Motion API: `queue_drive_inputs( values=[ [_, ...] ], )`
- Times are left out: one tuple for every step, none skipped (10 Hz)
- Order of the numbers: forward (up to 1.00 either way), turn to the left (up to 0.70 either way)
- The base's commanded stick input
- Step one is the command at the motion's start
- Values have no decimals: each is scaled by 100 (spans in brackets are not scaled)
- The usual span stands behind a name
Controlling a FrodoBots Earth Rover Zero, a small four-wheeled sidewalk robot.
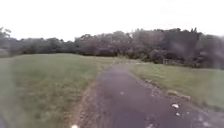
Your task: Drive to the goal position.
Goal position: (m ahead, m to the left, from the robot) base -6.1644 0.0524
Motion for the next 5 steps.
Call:
queue_drive_inputs(
  values=[
    [-62,0],
    [-62,0],
    [-62,0],
    [-62,0],
    [-61,0]
  ],
)
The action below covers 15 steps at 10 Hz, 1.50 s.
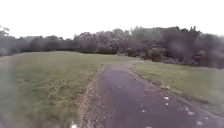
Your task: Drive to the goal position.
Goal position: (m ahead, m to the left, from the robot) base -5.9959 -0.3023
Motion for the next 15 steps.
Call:
queue_drive_inputs(
  values=[
    [-62,0],
    [-62,0],
    [-62,0],
    [-61,0],
    [-61,0],
    [-61,0],
    [-62,0],
    [-61,0],
    [-62,0],
    [-62,0],
    [-62,0],
    [-62,0],
    [-61,0],
    [-62,0],
    [-62,0]
  ],
)
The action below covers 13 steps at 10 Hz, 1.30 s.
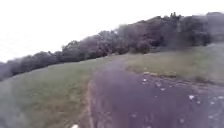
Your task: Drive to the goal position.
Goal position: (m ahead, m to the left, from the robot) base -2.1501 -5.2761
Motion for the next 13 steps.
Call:
queue_drive_inputs(
  values=[
    [-61,0],
    [-62,0],
    [-62,0],
    [-61,0],
    [-62,0],
    [-62,0],
    [-62,0],
    [-62,0],
    [-62,0],
    [-62,0],
    [-62,0],
    [-61,0],
    [-62,0]
  ],
)
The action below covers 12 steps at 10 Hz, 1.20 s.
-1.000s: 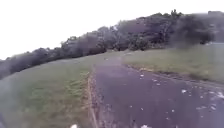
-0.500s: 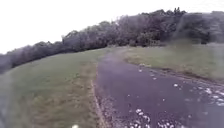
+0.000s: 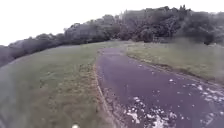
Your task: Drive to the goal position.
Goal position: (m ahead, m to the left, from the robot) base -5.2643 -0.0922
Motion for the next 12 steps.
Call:
queue_drive_inputs(
  values=[
    [-62,0],
    [-62,0],
    [-61,0],
    [-61,0],
    [-62,0],
    [-62,0],
    [-62,0],
    [-62,0],
    [-62,0],
    [-62,0],
    [-62,0],
    [-62,0]
  ],
)
